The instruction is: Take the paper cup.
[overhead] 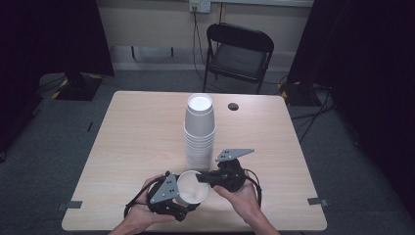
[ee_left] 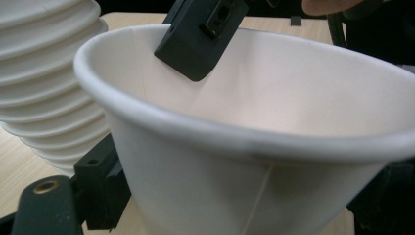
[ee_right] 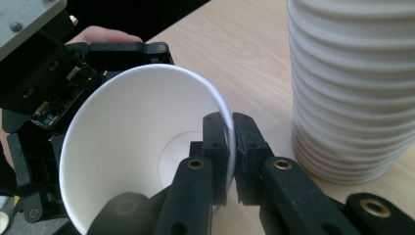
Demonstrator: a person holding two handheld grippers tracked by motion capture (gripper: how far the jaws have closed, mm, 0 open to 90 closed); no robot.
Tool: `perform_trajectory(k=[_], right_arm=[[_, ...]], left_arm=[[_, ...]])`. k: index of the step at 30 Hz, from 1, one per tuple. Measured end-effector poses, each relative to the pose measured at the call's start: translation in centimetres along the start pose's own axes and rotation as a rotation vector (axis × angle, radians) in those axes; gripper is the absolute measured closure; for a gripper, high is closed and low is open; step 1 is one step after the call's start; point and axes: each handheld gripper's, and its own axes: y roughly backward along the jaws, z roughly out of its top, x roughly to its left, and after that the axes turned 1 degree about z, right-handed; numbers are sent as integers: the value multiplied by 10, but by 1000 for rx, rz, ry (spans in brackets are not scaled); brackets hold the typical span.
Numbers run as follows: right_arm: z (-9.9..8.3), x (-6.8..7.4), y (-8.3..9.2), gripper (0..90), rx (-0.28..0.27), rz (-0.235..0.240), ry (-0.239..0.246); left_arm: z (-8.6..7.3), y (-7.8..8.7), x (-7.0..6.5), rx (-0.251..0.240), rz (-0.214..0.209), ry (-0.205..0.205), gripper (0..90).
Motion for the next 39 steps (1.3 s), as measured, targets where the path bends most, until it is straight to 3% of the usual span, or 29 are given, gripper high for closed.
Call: perform_trajectory(k=[11, 19, 39], right_arm=[[1, -1, 5, 771, -49, 45, 6], [2, -3, 13, 690, -86, 44, 4], [4, -11, 31, 554, -128, -15, 24]], left_arm=[[-1, 2, -1, -29, -37, 20, 153], [-6, 9, 9, -53, -13, 70, 153], [-8, 23, 23, -102, 25, 148, 151]])
